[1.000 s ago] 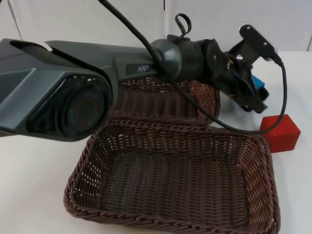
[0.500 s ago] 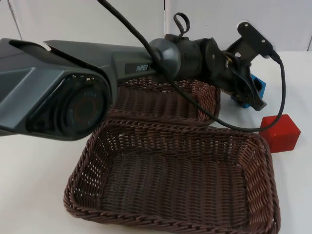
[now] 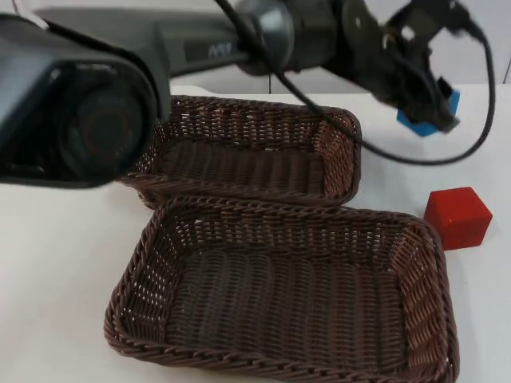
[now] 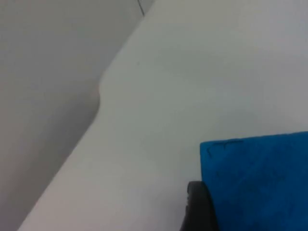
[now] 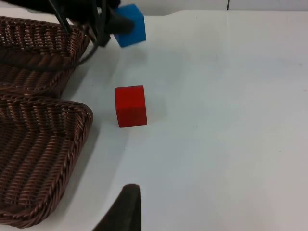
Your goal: Pick up one cube with the left hand and place it into the upper basket. Pick up one cube with the right hand and place it into the lower basket.
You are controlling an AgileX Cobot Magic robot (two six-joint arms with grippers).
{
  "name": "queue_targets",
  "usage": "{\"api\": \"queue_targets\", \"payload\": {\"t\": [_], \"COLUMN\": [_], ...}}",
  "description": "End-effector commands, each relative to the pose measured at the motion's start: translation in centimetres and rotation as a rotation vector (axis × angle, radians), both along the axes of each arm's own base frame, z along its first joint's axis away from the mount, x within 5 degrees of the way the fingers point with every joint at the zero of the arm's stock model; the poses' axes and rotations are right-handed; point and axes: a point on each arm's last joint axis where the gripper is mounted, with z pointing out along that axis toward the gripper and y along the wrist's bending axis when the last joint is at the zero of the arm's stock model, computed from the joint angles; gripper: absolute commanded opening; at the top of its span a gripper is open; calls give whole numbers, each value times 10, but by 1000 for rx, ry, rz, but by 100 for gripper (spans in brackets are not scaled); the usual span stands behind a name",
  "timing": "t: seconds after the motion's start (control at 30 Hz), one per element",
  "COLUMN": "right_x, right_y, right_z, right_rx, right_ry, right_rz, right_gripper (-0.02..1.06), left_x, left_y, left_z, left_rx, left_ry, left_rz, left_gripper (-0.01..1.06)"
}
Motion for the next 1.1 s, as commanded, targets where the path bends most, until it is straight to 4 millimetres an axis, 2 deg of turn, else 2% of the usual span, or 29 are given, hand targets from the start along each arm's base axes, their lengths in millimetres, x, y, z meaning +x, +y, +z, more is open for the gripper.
{"api": "queue_targets", "payload": {"t": [0.0,0.23,0.47,0.6,1.07], "right_x": [0,0,0,0,0], "right_y": [0,0,0,0,0], "right_z": [0,0,0,0,0], "right_rx": [1,1,1,1,1], "right_ry": [-8,-8,-8,-8,-8], "right_rz": [-3,-3,-3,-3,-3], "right_gripper": [105,105,105,105,105], "left_x": [-6,-15,-19,-16,9], "left_y": [-3,1,6,15,84], "left_z": [24,64,84,94,106], "left_rx": [-35,-68,-104,-101,47], "left_ry": [13,45,87,104,217], "left_rz": [-12,-21,4,27,141], "left_gripper": [0,0,0,0,0]}}
